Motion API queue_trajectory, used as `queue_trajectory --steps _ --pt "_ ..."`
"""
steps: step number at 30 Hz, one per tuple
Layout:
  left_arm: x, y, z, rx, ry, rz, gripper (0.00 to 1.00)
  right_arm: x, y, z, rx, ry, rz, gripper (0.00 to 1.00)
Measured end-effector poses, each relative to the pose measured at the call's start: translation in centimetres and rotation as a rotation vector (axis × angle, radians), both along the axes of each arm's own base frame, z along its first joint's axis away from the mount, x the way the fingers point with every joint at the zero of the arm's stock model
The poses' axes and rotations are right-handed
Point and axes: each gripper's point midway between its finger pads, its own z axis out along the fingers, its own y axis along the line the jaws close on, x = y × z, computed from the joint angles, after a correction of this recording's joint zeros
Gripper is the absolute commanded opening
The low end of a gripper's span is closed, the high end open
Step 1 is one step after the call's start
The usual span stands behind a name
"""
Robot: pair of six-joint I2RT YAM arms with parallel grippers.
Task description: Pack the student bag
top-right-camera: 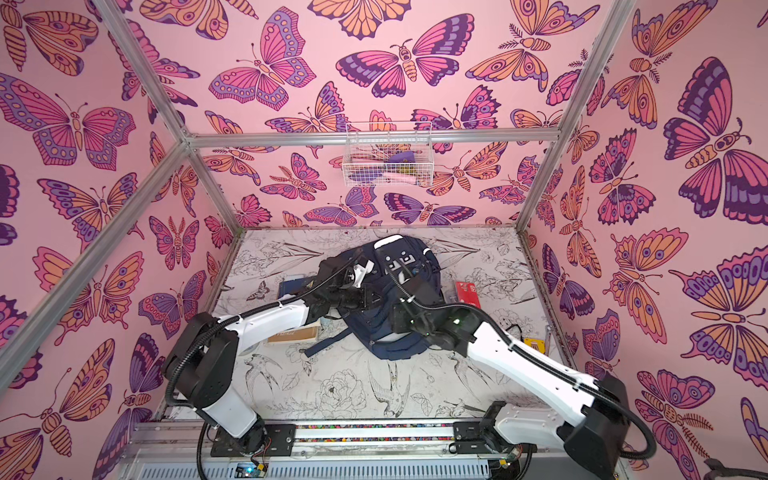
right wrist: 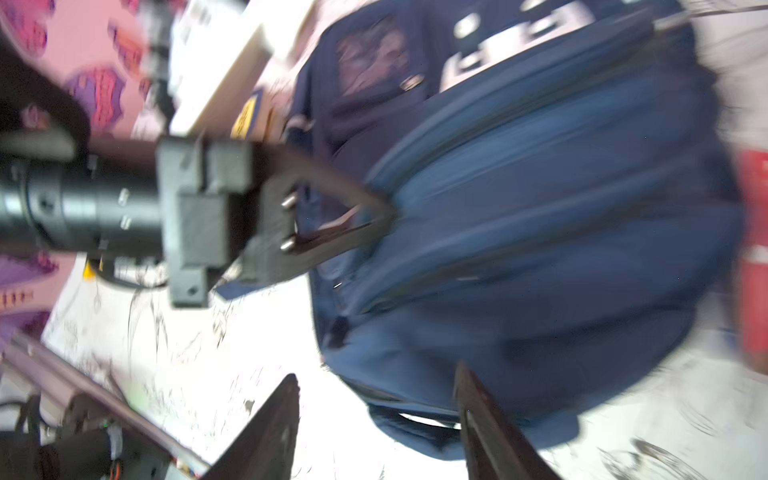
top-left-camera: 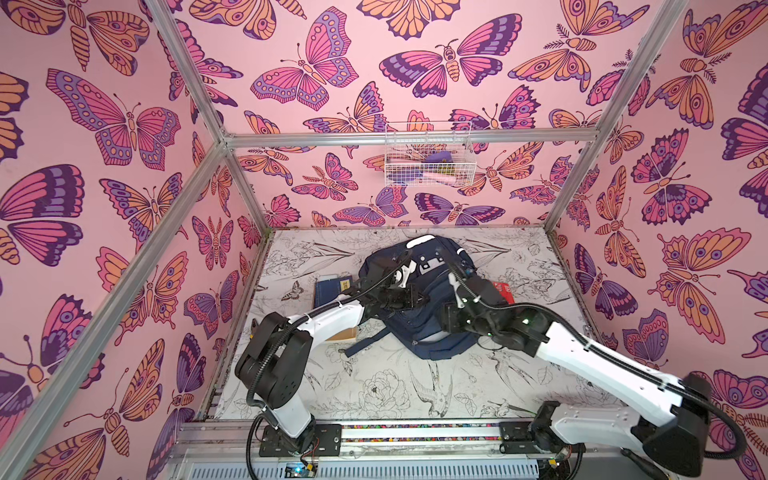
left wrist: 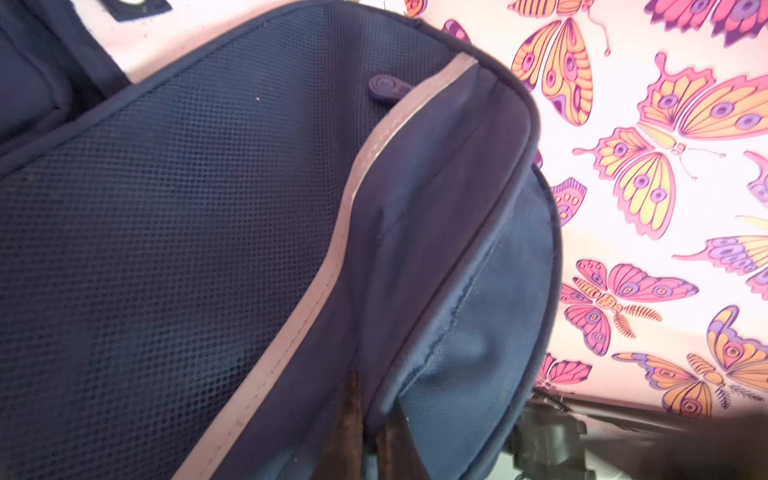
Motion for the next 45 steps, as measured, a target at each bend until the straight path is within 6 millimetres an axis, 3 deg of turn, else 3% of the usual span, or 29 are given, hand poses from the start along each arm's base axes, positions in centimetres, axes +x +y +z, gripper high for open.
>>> queue_trajectory --steps 1,4,8,12,15,18,21,24,28,30,33,37,45 --pt "0.0 0.1 0.0 0.002 -0.005 -0.006 0.00 0.0 -0.5 0.2 0.010 0.005 -0.011 0.61" --pt "-0.1 0.2 -0.2 -0.004 -0.003 -0.030 0.32 -0.2 -0.9 0.4 0.025 0.025 -0.007 0.61" --pt "-0.1 0.3 -0.1 -0.011 0.009 -0.036 0.55 -0.6 1.1 1.0 0.069 0.083 0.068 0.58" --pt "0.0 1.7 1.1 0.047 -0.045 0.011 0.65 0.1 4.6 2.4 0.144 0.126 0.151 0.60" --pt "0.7 4.5 3.8 0.097 -0.122 0.117 0.66 0.8 7.3 2.7 0.186 0.169 0.209 0.59" --pt "2.0 9.0 6.0 0.162 -0.174 0.284 0.70 2.0 10.6 2.1 0.222 0.220 0.271 0.59" --pt "3.3 14.9 5.8 0.270 -0.158 0.472 0.73 3.0 13.9 -0.1 0.238 0.278 0.319 0.58" --pt "4.0 21.4 3.0 0.386 -0.057 0.643 0.79 3.3 16.7 -3.3 0.250 0.356 0.350 0.60" --pt "2.6 28.7 -2.0 0.495 0.138 0.808 0.81 3.7 19.6 -6.6 0.271 0.432 0.378 0.60" --pt "2.0 30.6 -3.7 0.515 0.217 0.843 0.99 4.3 20.7 -7.7 0.279 0.452 0.385 0.60" --pt "1.8 31.7 -6.1 0.521 0.310 0.837 1.00 5.0 21.8 -9.0 0.289 0.465 0.387 0.61" --pt "1.7 31.2 -8.8 0.519 0.405 0.784 0.95 5.5 22.5 -10.4 0.294 0.481 0.385 0.61" --pt "2.2 30.4 -8.7 0.471 0.415 0.745 0.88 7.2 25.1 -11.4 0.328 0.492 0.399 0.61"
